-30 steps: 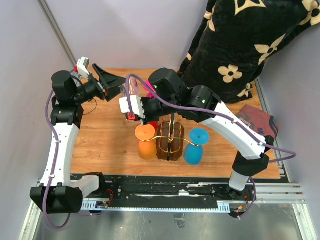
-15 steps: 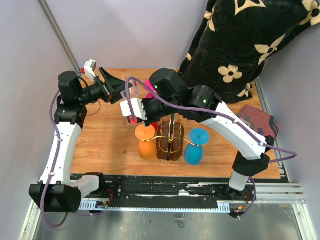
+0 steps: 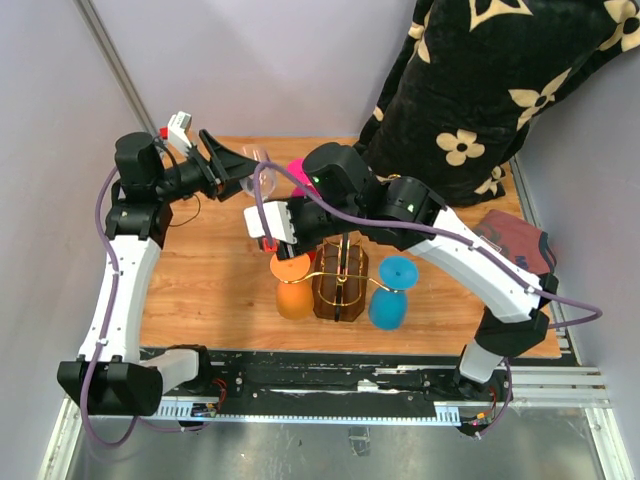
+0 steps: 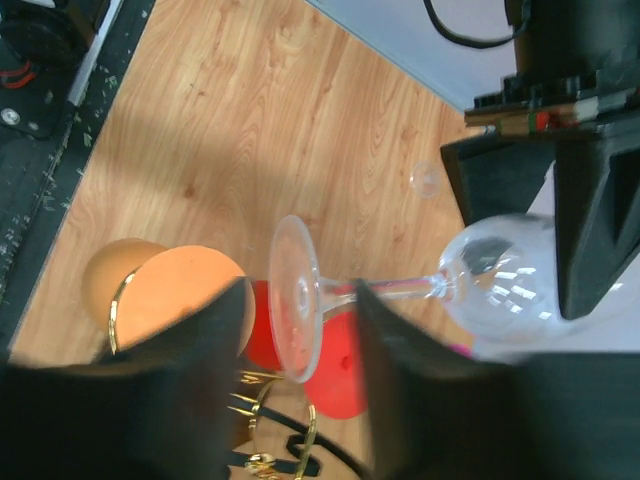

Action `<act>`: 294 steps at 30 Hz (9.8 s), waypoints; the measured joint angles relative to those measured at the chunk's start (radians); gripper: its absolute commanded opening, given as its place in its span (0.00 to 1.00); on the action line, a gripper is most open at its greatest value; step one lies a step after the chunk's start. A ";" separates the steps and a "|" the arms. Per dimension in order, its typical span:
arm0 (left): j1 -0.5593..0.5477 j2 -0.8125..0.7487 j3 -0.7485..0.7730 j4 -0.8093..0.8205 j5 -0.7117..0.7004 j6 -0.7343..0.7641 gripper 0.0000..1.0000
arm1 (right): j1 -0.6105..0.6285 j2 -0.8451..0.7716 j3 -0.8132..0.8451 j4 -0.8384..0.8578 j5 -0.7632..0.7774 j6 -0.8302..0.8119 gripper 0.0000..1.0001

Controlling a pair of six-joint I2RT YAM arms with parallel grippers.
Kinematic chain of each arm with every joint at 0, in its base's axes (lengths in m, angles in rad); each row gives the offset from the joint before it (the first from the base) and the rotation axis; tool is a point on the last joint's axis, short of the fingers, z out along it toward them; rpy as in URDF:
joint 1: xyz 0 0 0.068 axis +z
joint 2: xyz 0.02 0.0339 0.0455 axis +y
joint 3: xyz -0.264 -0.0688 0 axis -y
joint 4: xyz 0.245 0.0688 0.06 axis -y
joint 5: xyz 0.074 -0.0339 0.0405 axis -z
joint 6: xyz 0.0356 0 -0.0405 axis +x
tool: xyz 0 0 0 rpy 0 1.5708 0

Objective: Take the wine glass off the wine glass rack

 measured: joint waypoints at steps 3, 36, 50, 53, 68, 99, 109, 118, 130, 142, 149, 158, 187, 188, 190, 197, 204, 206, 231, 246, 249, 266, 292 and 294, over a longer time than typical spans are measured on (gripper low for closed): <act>0.000 0.023 0.034 -0.021 -0.012 0.014 0.56 | 0.000 -0.037 -0.050 0.041 0.026 0.002 0.88; 0.138 0.191 -0.325 0.392 -0.946 0.636 0.43 | -0.027 -0.560 -0.761 0.624 0.303 0.203 0.98; 0.028 0.401 -0.361 0.770 -1.482 0.793 0.45 | -0.213 -0.658 -0.923 0.728 0.218 0.336 0.98; 0.029 0.445 -0.376 0.827 -1.563 0.813 0.45 | -0.230 -0.668 -0.932 0.739 0.203 0.352 0.98; 0.025 0.668 -0.378 1.140 -1.835 0.995 0.58 | -0.390 -0.689 -0.965 0.744 0.111 0.487 0.99; -0.034 0.868 -0.406 1.791 -1.913 1.304 1.00 | -0.451 -0.703 -1.008 0.773 0.066 0.530 0.99; -0.039 0.852 -0.374 1.658 -1.934 1.283 1.00 | -0.452 -0.703 -1.008 0.772 0.058 0.539 1.00; -0.067 0.697 -0.218 1.155 -1.993 1.119 1.00 | -0.467 -0.677 -0.966 0.723 0.079 0.618 0.89; -0.070 0.509 0.022 0.385 -1.929 0.710 1.00 | -0.494 -0.436 -0.610 0.504 0.071 0.890 0.60; -0.071 0.320 0.265 -0.043 -1.650 0.513 0.86 | -0.512 -0.397 -0.575 0.448 0.079 1.028 0.61; -0.100 0.264 0.245 -0.110 -1.255 0.449 0.71 | -0.521 -0.442 -0.598 0.450 0.103 1.031 0.61; -0.138 0.419 0.395 -0.152 -0.663 0.340 0.58 | -0.552 -0.495 -0.630 0.436 0.138 1.030 0.60; -0.228 0.503 0.296 -0.169 -0.363 0.329 0.38 | -0.825 -0.853 -1.051 0.273 -0.020 1.207 0.57; -0.228 0.503 0.296 -0.169 -0.366 0.329 0.38 | -0.827 -0.858 -1.061 0.271 -0.037 1.218 0.55; -0.228 0.503 0.296 -0.169 -0.367 0.328 0.38 | -0.829 -0.865 -1.077 0.270 -0.059 1.233 0.51; -0.228 0.499 0.268 -0.137 -0.349 0.318 0.35 | -0.831 -0.919 -1.131 0.260 -0.129 1.296 0.46; -0.229 0.478 0.229 -0.080 -0.314 0.275 0.35 | -0.831 -0.980 -1.151 0.258 -0.204 1.343 0.38; -0.229 0.472 0.228 -0.074 -0.313 0.267 0.35 | -0.831 -0.992 -1.160 0.257 -0.220 1.350 0.38; -0.229 0.451 0.184 0.037 -0.243 0.204 0.01 | -0.831 -1.071 -1.249 0.273 -0.259 1.418 0.19; -0.228 0.447 0.172 0.056 -0.235 0.166 0.00 | -0.832 -1.096 -1.255 0.293 -0.264 1.435 0.19; -0.226 0.434 0.175 0.036 -0.264 0.179 0.01 | -0.833 -1.097 -1.257 0.294 -0.264 1.435 0.19; -0.190 0.368 0.160 0.008 -0.217 0.188 0.00 | -0.833 -1.126 -1.276 0.319 -0.270 1.460 0.01; -0.222 0.463 0.104 0.269 -0.083 -0.007 0.01 | -0.833 -1.139 -1.289 0.351 -0.284 1.491 0.01; -0.229 0.507 0.125 0.300 -0.071 -0.039 0.01 | -0.833 -1.141 -1.289 0.352 -0.284 1.495 0.01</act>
